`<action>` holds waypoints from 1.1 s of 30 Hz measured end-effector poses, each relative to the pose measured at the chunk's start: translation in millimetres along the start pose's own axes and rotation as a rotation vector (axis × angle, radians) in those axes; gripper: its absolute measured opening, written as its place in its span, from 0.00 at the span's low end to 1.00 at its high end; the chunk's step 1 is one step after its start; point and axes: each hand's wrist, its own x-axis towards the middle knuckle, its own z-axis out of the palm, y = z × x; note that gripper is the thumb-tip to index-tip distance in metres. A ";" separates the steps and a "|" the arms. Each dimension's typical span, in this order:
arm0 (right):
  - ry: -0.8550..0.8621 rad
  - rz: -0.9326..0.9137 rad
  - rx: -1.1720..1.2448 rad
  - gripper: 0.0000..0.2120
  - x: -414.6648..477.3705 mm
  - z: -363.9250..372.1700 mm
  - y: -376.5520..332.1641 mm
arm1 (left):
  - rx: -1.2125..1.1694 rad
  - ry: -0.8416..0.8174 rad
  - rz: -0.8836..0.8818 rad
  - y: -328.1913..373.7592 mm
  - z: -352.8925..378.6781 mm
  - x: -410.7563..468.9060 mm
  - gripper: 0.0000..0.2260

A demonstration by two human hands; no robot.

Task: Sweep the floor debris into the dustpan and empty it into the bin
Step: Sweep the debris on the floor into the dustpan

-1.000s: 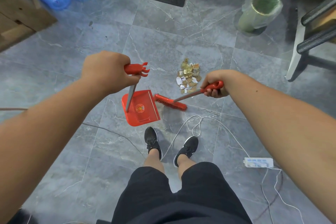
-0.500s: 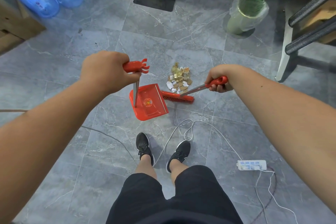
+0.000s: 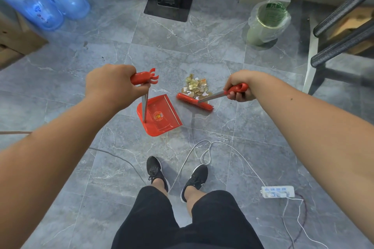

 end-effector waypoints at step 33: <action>0.306 -0.125 0.498 0.07 -4.7 114.8 -135.4 | -0.175 -0.196 0.056 -83.4 80.4 133.7 0.19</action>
